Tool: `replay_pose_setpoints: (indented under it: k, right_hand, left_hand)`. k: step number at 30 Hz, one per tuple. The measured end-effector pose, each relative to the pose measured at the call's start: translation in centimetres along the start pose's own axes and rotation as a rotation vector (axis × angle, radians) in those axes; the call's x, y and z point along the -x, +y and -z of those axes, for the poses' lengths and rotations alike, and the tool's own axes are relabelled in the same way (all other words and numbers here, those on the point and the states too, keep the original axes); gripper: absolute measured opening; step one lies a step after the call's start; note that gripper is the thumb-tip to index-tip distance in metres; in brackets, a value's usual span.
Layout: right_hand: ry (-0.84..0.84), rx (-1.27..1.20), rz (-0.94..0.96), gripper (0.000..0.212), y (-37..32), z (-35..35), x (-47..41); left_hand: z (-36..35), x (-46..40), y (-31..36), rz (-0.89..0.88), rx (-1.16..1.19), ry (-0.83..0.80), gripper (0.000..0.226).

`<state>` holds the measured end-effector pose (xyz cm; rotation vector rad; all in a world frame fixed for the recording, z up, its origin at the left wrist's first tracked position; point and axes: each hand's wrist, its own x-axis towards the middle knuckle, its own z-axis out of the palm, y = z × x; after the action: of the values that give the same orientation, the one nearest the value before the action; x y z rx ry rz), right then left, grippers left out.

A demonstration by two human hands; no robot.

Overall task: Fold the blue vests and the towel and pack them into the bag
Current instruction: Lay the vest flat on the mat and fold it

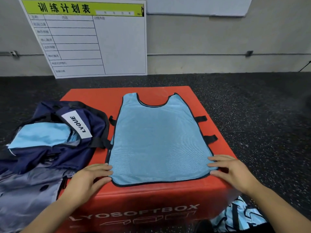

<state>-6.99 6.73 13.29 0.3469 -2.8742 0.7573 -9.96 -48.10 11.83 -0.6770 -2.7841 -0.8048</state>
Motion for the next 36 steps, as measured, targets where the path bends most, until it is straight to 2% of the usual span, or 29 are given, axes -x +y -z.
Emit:
replay_pose_setpoints:
  k: [3, 6, 8, 11, 14, 16, 21, 23, 26, 27, 31, 34, 36]
  right_hand:
    - [0.043, 0.023, 0.020, 0.050, -0.3, -0.4, -1.1]
    - [0.010, 0.010, 0.028, 0.026, -0.5, -0.4, -2.3]
    - [-0.021, -0.077, -0.042, 0.013, -0.6, 0.2, -3.4]
    - [0.018, -0.298, -0.138, 0.013, -0.9, 1.3, -5.6]
    - [0.112, -0.472, -0.209, 0.009, -0.4, 1.3, -7.6]
    - [0.151, -0.566, -0.266, 0.013, 0.1, 0.9, -8.8]
    - [0.234, -0.691, -0.317, 0.012, 0.2, 0.3, -11.7]
    - [0.229, -0.632, -0.334, 0.012, 0.7, -0.1, -12.4]
    - [0.110, -0.346, -0.350, 0.015, 1.9, -0.9, -13.0]
    - [0.085, -0.328, -0.362, 0.018, 1.8, -0.8, -13.1]
    - [-0.088, -0.557, -0.365, 0.048, 0.7, 1.5, -12.7]
    - [-0.304, -0.639, -0.333, 0.039, 0.2, 3.0, -11.7]
    - [-0.393, -0.549, -0.267, 0.036, 0.2, 3.0, -11.4]
  left_hand:
    - [0.1, -0.9, 0.8, -0.005, -0.062, 0.048, 0.042]
    - [-0.2, -1.9, 1.3, 0.032, -0.041, 0.047, 0.032]
    - [-0.4, -3.0, 1.8, 0.107, 0.090, 0.066, 0.026]
    - [-0.2, -5.5, 2.7, 0.232, 0.311, 0.106, 0.018]
    - [0.1, -8.0, 3.3, 0.331, 0.422, 0.151, 0.004]
    - [-0.1, -9.5, 3.5, 0.363, 0.482, 0.196, 0.006]
    - [-0.9, -12.3, 2.6, 0.470, 0.549, 0.327, 0.005]
    - [-1.2, -12.9, 1.9, 0.526, 0.517, 0.360, 0.003]
    - [-1.4, -13.0, 1.8, 0.564, 0.489, 0.335, 0.006]
    - [-1.4, -12.8, 1.7, 0.548, 0.495, 0.314, 0.006]
    - [-0.6, -12.3, 1.7, 0.430, 0.523, 0.109, 0.025]
    - [-0.5, -12.0, 1.6, 0.363, 0.550, -0.030, 0.031]
    - [-0.4, -11.9, 1.5, 0.342, 0.539, -0.094, 0.031]
